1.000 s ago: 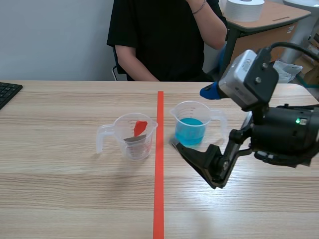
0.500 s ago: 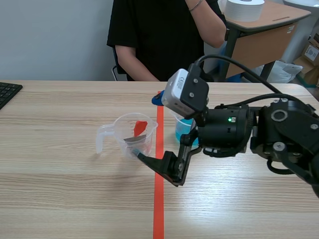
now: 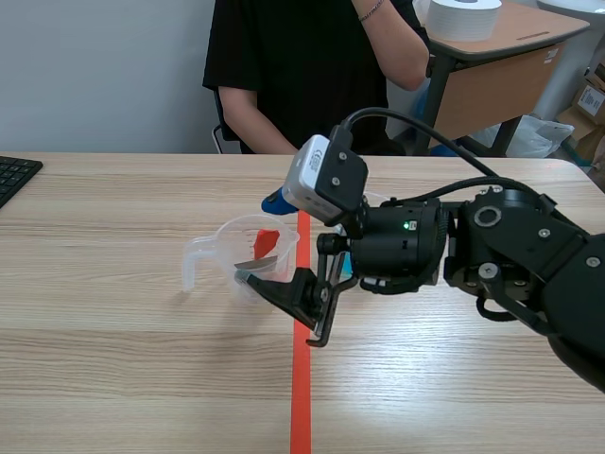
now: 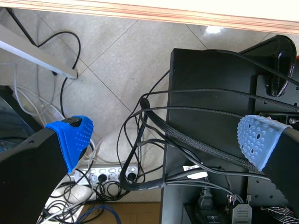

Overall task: Do the redox reaction experiment.
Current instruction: 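Lift the metal plate out of the left beaker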

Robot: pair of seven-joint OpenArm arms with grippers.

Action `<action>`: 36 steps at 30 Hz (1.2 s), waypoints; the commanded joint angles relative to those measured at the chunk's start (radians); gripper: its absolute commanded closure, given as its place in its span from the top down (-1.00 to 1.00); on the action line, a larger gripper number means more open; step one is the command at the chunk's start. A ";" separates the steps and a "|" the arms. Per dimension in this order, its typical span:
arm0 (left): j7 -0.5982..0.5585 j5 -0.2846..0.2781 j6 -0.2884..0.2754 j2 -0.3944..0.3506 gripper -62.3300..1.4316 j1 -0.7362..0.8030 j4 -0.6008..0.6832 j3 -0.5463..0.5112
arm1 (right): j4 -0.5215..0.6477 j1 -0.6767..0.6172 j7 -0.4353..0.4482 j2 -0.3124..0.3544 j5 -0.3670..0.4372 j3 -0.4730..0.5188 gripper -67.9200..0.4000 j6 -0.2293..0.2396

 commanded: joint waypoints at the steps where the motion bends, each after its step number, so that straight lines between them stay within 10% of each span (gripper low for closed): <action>1: -0.010 -0.006 -0.002 0.003 1.00 0.011 0.012 0.000 | 0.023 0.021 0.018 0.008 0.011 0.008 0.27 -0.004; 15: -0.009 -0.005 -0.021 0.002 1.00 0.012 0.012 0.000 | 0.023 0.021 0.044 0.023 0.012 0.009 -0.77 -0.021; 31: -0.011 -0.005 -0.021 0.002 -0.88 0.011 0.012 0.000 | 0.034 0.062 0.065 0.025 0.032 0.029 -0.94 -0.012; 36: -0.014 0.080 -0.021 0.002 -0.89 0.011 0.012 0.000 | 0.066 0.062 0.038 0.024 0.082 0.064 -0.94 0.028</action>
